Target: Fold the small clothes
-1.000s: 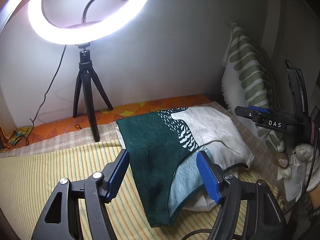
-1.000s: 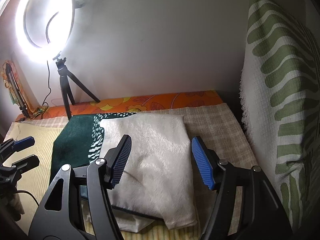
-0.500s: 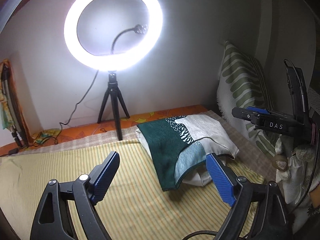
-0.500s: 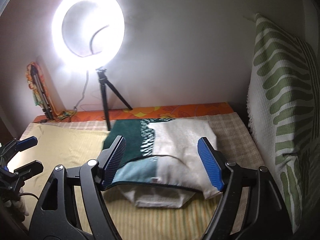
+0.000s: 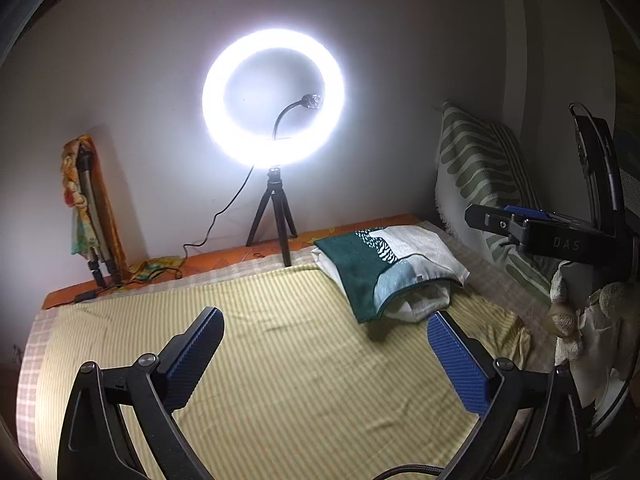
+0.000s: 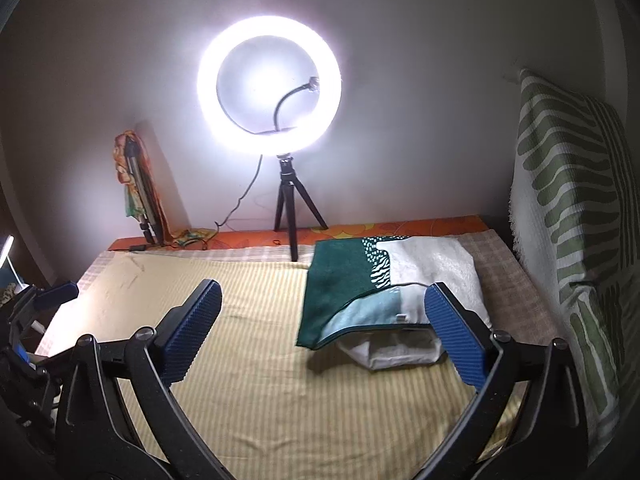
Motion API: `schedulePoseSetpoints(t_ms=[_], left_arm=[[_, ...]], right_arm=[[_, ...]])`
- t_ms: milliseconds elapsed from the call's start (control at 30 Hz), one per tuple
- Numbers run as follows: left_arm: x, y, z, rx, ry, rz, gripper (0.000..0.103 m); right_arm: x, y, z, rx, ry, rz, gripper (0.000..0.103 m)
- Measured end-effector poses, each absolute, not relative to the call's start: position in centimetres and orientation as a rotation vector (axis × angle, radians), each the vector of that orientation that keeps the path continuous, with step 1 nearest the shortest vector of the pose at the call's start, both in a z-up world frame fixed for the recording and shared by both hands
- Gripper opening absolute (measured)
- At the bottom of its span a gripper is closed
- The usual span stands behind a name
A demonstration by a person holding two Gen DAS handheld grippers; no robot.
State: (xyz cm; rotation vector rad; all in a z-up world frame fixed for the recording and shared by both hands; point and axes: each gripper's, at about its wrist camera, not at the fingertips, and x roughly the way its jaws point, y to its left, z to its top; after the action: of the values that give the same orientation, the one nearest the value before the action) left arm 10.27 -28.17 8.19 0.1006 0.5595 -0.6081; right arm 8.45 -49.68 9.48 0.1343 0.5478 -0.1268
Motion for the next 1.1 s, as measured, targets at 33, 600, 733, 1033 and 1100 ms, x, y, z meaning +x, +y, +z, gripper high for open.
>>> schedulePoseSetpoints(t_ms=[33, 600, 733, 1033, 1100], left_arm=[[9.7, -27.6, 8.2, 0.102, 0.557, -0.604, 0.103], [3.6, -22.1, 6.2, 0.16, 0.545, -0.559, 0.103], [3.5, -21.8, 5.0, 0.167, 0.554, -0.548, 0.103], [4.2, -21.3, 2.0, 0.151, 0.61, -0.539, 0.103], [4.5, -21.3, 1.3, 0.151, 0.637, -0.532, 0.103]], right_arm=[[7.9, -48.8, 9.5, 0.139, 0.546, -0.131, 0.103], [2.1, -41.3, 5.9, 0.184, 0.533, -0.241, 0.103], [1.8, -40.4, 4.4, 0.225, 0.518, -0.236, 0.103], [2.3, -39.8, 0.6, 0.349, 0.558, -0.235, 0.103], [2.6, -39.7, 0.0, 0.367, 0.574, -0.238, 0.103]])
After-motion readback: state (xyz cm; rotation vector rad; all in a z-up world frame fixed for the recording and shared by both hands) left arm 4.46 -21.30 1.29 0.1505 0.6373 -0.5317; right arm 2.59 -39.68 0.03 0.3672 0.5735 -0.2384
